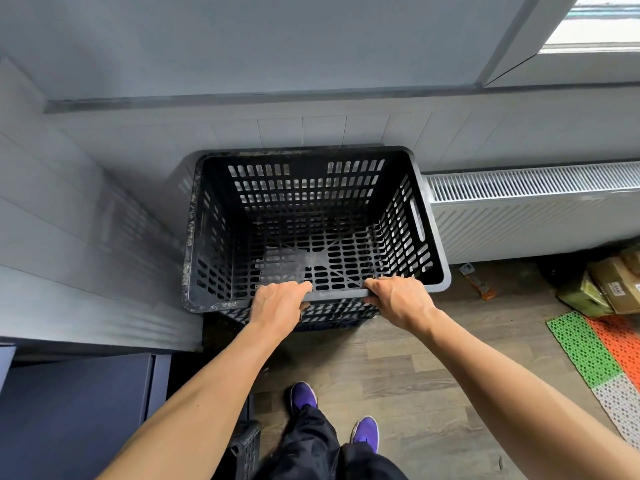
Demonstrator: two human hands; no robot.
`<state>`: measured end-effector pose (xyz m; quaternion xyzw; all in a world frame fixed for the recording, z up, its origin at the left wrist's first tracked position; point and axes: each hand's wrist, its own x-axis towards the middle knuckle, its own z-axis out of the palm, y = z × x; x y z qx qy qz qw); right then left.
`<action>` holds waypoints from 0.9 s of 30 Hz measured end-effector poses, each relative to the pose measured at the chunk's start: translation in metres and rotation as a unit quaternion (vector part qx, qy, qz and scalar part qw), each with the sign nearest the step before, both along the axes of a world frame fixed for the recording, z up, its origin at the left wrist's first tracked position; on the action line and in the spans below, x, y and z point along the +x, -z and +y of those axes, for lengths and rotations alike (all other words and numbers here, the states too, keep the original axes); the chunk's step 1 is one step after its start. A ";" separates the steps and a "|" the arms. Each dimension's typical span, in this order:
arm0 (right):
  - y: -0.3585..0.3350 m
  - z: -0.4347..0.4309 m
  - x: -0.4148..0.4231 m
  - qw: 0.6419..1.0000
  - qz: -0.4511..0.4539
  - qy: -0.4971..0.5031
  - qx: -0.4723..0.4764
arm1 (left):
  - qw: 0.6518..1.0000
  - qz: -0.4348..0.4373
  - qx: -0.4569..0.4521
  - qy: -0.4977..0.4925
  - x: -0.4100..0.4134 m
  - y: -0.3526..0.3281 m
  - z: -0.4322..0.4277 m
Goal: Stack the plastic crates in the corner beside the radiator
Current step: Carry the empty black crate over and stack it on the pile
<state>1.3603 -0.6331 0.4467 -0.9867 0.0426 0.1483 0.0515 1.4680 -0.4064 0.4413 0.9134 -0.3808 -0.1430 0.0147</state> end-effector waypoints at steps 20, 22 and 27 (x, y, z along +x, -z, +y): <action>-0.002 -0.001 -0.006 1.000 0.007 0.001 -0.004 | 1.000 0.018 0.003 0.008 0.001 -0.001 0.001; -0.001 0.000 -0.004 1.000 -0.002 0.001 0.008 | 1.000 0.024 0.009 0.004 0.003 -0.001 -0.001; -0.003 -0.003 -0.001 0.999 0.030 0.011 0.023 | 0.999 0.043 0.021 -0.008 0.001 -0.004 -0.004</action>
